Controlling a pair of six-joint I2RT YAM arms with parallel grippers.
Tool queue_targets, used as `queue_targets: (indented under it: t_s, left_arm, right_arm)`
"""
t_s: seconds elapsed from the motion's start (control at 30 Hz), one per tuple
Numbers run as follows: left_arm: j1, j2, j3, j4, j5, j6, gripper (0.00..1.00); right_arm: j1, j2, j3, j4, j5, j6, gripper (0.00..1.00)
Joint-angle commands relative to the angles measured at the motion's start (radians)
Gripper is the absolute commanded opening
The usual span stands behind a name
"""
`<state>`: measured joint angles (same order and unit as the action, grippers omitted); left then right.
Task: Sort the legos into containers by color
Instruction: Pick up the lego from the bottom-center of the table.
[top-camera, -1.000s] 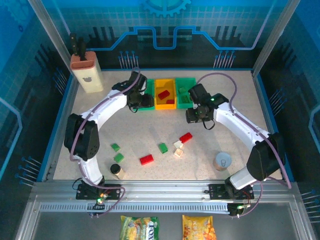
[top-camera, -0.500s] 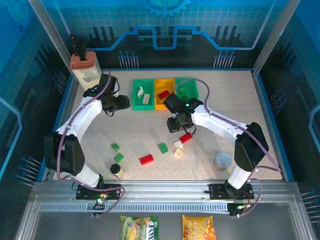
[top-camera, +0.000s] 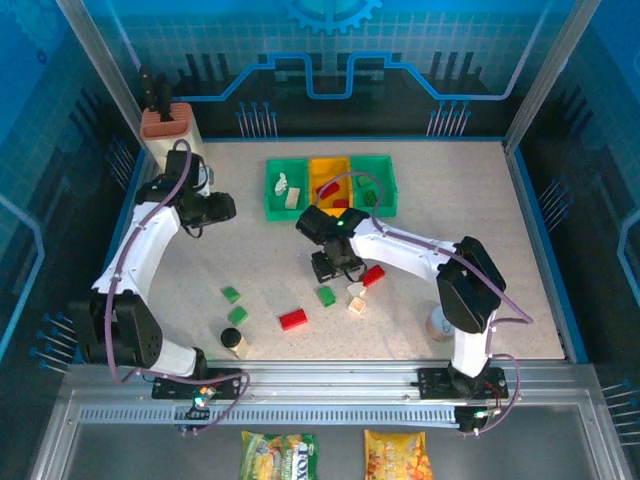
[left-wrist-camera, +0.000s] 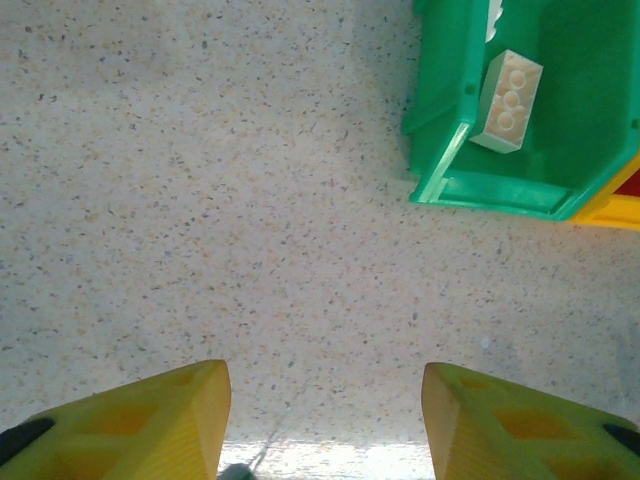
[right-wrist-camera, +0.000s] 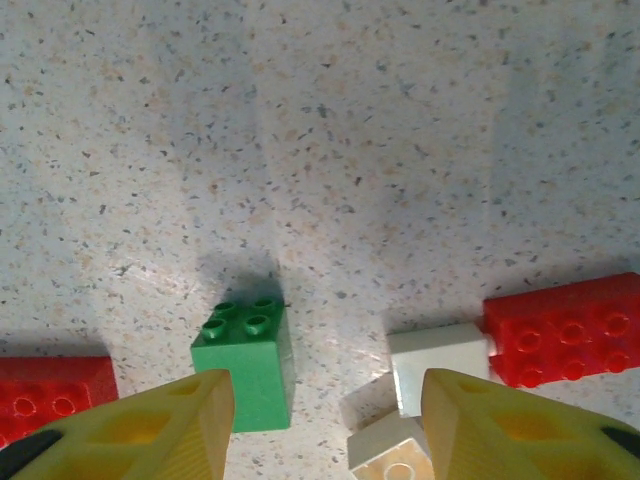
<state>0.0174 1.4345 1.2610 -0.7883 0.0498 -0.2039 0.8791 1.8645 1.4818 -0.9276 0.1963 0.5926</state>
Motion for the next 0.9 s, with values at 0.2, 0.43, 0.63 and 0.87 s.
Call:
queue_targets:
  t_s: [0.2,0.43,0.63,0.87]
  left_arm:
    - [0.018,-0.046,-0.099,0.054,0.009,0.046,0.54]
    - [0.018,-0.042,-0.113,0.072,0.008,0.051,0.54]
    - [0.018,-0.045,-0.118,0.075,0.009,0.049,0.54]
    - [0.019,-0.042,-0.119,0.078,0.010,0.049,0.54]
  right_arm:
    - [0.055,0.075,0.040,-0.042,-0.042,0.055,0.54]
    - [0.079,0.108,0.023,-0.030,-0.065,0.076,0.54]
    - [0.092,0.126,-0.007,-0.020,-0.069,0.100,0.54]
    - [0.094,0.137,-0.040,-0.006,-0.072,0.114,0.53]
